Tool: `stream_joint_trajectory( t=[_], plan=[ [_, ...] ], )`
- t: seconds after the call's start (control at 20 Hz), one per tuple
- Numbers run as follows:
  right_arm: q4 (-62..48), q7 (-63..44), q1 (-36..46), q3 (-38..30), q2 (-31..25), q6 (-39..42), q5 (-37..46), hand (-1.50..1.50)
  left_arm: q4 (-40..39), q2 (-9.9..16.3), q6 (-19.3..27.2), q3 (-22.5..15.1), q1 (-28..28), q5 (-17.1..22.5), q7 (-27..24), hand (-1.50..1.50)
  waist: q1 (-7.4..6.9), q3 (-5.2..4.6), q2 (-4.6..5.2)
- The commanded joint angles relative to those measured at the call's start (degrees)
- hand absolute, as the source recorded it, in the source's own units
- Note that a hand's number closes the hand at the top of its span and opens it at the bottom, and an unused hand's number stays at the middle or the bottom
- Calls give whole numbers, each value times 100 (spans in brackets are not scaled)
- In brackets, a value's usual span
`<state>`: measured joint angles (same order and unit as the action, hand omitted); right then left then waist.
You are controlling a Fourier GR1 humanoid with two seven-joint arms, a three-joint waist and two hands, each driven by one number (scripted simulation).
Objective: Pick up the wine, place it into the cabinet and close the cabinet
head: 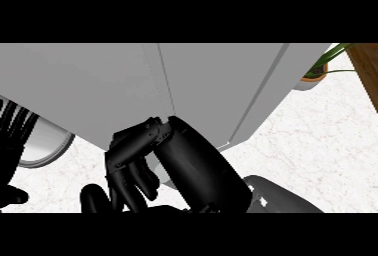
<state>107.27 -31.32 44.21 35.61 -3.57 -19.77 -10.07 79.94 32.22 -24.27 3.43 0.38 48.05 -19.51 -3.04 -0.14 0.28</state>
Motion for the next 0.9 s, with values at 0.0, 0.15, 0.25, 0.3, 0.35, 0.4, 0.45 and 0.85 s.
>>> stream_joint_trajectory(
  t=[0.0, 0.15, 0.25, 0.3, 0.35, 0.4, 0.45, 0.85],
  plan=[
    [-974, -2, 1037, -541, 339, -189, -506, 150, -288, 153, -84, 288, -47, 59, 96, -150, 154, 7, -11],
    [-1823, 694, 1160, -585, 348, -203, -955, 150, -332, 297, -380, 445, 55, 169, 130, -150, 133, 9, -2],
    [-1963, 575, 1160, -1059, 351, 186, -1131, 150, -454, 77, -267, 386, -123, -68, -4, -150, 224, 10, -7],
    [-1983, 829, 800, -916, 352, 311, -1067, 150, -548, -7, -320, 428, -75, -252, -210, -150, 247, 11, -10],
    [-2100, 918, 657, -1181, 353, 479, -1069, 150, -168, 54, -383, 444, 339, -119, -111, -150, 222, 14, -16],
    [-2853, 1153, 1300, -1071, 354, 125, -1227, 150, -490, -91, -260, 306, -170, -247, -88, -150, 186, 8, 9],
    [-2865, 995, 1267, -1371, 355, 330, -1090, 150, -24, -219, 65, 216, 64, -373, -28, -150, 208, 13, -10],
    [-3991, 2007, 1026, -1675, 229, 1255, -769, 150, -485, -142, -270, 496, -277, -212, 123, -150, 235, 10, 20]
  ],
)
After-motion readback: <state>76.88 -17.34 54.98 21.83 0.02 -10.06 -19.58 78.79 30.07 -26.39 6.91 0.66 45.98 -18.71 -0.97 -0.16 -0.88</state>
